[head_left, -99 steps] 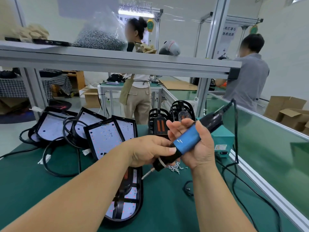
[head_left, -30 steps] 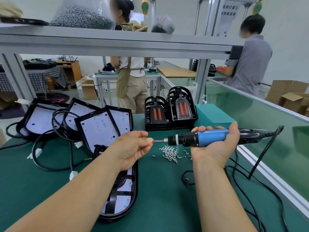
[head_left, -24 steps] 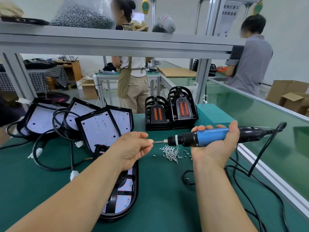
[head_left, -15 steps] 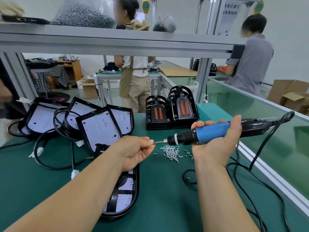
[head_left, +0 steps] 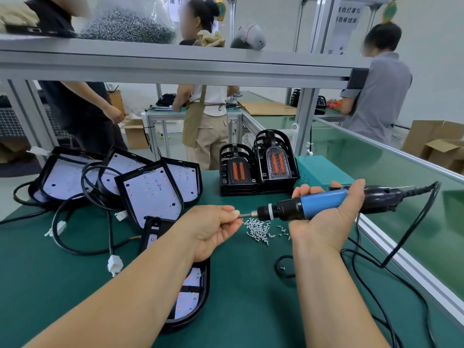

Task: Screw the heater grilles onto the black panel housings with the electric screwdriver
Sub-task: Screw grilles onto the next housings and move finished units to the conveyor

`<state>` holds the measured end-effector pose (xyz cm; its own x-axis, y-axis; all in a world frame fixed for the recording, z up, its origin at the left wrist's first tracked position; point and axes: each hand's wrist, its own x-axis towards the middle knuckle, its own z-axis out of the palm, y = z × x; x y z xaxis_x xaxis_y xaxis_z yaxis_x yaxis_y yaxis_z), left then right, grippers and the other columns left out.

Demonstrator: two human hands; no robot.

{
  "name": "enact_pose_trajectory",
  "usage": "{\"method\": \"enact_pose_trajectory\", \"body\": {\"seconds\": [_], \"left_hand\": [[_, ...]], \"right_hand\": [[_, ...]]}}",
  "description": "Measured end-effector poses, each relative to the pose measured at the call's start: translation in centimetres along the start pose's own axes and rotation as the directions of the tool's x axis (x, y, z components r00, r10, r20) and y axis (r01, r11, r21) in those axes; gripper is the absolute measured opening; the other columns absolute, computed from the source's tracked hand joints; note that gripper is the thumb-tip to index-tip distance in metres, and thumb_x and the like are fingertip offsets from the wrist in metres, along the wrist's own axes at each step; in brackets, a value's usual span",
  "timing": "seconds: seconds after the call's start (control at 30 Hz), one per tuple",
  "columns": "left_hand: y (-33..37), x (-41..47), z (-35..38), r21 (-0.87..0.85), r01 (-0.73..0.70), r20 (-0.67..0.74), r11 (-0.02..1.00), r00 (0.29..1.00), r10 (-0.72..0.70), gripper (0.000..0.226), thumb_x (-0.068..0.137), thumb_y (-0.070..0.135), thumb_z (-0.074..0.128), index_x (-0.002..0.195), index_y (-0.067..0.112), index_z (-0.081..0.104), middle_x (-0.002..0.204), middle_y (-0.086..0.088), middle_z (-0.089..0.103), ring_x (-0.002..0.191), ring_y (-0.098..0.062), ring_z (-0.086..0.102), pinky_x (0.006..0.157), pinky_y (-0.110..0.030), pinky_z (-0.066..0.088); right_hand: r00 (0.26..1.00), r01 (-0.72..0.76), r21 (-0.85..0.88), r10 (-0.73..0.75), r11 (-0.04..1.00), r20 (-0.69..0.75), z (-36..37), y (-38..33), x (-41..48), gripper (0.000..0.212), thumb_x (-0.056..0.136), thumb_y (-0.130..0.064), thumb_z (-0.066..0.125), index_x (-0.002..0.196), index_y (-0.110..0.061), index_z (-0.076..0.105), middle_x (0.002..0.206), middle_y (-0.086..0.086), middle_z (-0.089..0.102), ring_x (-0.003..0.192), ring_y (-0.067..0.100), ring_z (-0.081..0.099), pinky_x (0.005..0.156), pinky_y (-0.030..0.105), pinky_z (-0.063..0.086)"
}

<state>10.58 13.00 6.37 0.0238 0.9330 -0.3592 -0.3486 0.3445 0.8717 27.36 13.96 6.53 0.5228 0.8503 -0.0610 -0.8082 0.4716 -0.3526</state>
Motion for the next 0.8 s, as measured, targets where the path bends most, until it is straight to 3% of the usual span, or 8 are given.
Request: {"method": "enact_pose_trajectory", "body": {"seconds": [0.13, 0.23, 0.27, 0.33, 0.4, 0.53, 0.63, 0.8], "left_hand": [[1.1, -0.4, -0.5, 0.198, -0.052, 0.021, 0.979, 0.999, 0.049, 0.023, 0.09, 0.017, 0.07, 0.109, 0.008, 0.061, 0.102, -0.015, 0.063, 0.097, -0.024, 0.067, 0.058, -0.022, 0.059], [3.8, -0.7, -3.9, 0.417, -0.226, -0.087, 0.88, 0.954, 0.286, 0.032, 0.092, 0.032, 0.067, 0.119, 0.017, 0.06, 0.104, -0.003, 0.061, 0.097, -0.021, 0.062, 0.079, -0.028, 0.057], [4.6, -1.0, -5.5, 0.514, -0.248, -0.144, 0.821, 0.919, 0.367, 0.037, 0.092, 0.033, 0.066, 0.125, 0.018, 0.058, 0.109, -0.004, 0.062, 0.097, -0.022, 0.061, 0.088, -0.034, 0.053], [5.2, -1.7, -8.5, 0.672, -0.19, -0.244, 0.716, 0.856, 0.456, 0.046, 0.091, 0.036, 0.068, 0.133, 0.02, 0.054, 0.125, -0.007, 0.058, 0.103, -0.024, 0.056, 0.091, -0.037, 0.044], [4.1, -2.6, -10.6, 0.745, -0.091, -0.282, 0.661, 0.854, 0.436, 0.059, 0.087, 0.037, 0.073, 0.137, 0.02, 0.048, 0.131, -0.009, 0.053, 0.104, -0.023, 0.052, 0.088, -0.034, 0.038], [0.9, -3.9, -11.4, 0.755, -0.021, -0.203, 0.656, 0.943, 0.264, 0.083, 0.073, 0.04, 0.085, 0.141, 0.018, 0.043, 0.11, 0.002, 0.061, 0.092, -0.013, 0.063, 0.081, -0.028, 0.048], [-0.1, -3.5, -11.4, 0.734, -0.028, -0.177, 0.678, 0.956, 0.232, 0.069, 0.066, 0.031, 0.092, 0.124, 0.018, 0.056, 0.108, 0.0, 0.071, 0.099, -0.02, 0.068, 0.098, -0.041, 0.051], [-0.5, -3.0, -11.4, 0.628, -0.054, -0.16, 0.776, 0.967, 0.197, 0.042, 0.071, 0.011, 0.087, 0.108, 0.013, 0.068, 0.1, -0.006, 0.076, 0.097, -0.025, 0.072, 0.101, -0.046, 0.051]], "right_hand": [[0.999, 0.004, -0.029, -0.005, 1.0, -0.037, -0.2, 0.1, 0.1, 0.042, 0.084, -0.053, 0.07, 0.092, -0.016, 0.053, 0.065, 0.005, 0.057, 0.066, 0.027, 0.063, 0.076, 0.038, 0.058], [0.999, 0.007, -0.054, -0.01, 0.999, -0.053, -0.3, 0.1, 0.3, 0.042, 0.084, -0.056, 0.069, 0.091, -0.018, 0.051, 0.072, 0.006, 0.068, 0.076, 0.028, 0.073, 0.074, 0.038, 0.059], [0.999, 0.003, -0.057, -0.006, 0.998, -0.049, -0.3, 0.1, 0.2, 0.042, 0.084, -0.056, 0.069, 0.092, -0.018, 0.051, 0.073, 0.007, 0.069, 0.076, 0.028, 0.073, 0.073, 0.037, 0.059], [1.0, -0.004, -0.056, 0.002, 0.998, -0.026, -0.2, 0.4, 0.0, 0.041, 0.085, -0.055, 0.068, 0.091, -0.018, 0.051, 0.068, 0.007, 0.064, 0.067, 0.027, 0.069, 0.073, 0.037, 0.058], [1.0, -0.016, -0.046, 0.017, 0.999, 0.006, 0.0, 0.9, -0.4, 0.04, 0.085, -0.053, 0.068, 0.089, -0.017, 0.052, 0.063, 0.005, 0.058, 0.057, 0.025, 0.06, 0.071, 0.037, 0.057], [0.997, -0.029, -0.108, 0.037, 0.994, 0.073, 0.3, 2.6, -1.7, 0.036, 0.086, -0.05, 0.068, 0.088, -0.017, 0.053, 0.061, 0.004, 0.054, 0.052, 0.022, 0.055, 0.066, 0.036, 0.056], [0.99, 0.019, -0.195, 0.009, 0.981, 0.142, 0.8, 3.7, -2.5, 0.035, 0.086, -0.048, 0.065, 0.089, -0.016, 0.052, 0.061, 0.005, 0.053, 0.052, 0.022, 0.055, 0.065, 0.036, 0.055], [0.974, 0.077, -0.257, -0.018, 0.963, 0.224, 2.0, 4.9, -3.4, 0.038, 0.077, -0.047, 0.07, 0.09, -0.015, 0.053, 0.058, 0.006, 0.053, 0.051, 0.023, 0.053, 0.061, 0.036, 0.054]]}}
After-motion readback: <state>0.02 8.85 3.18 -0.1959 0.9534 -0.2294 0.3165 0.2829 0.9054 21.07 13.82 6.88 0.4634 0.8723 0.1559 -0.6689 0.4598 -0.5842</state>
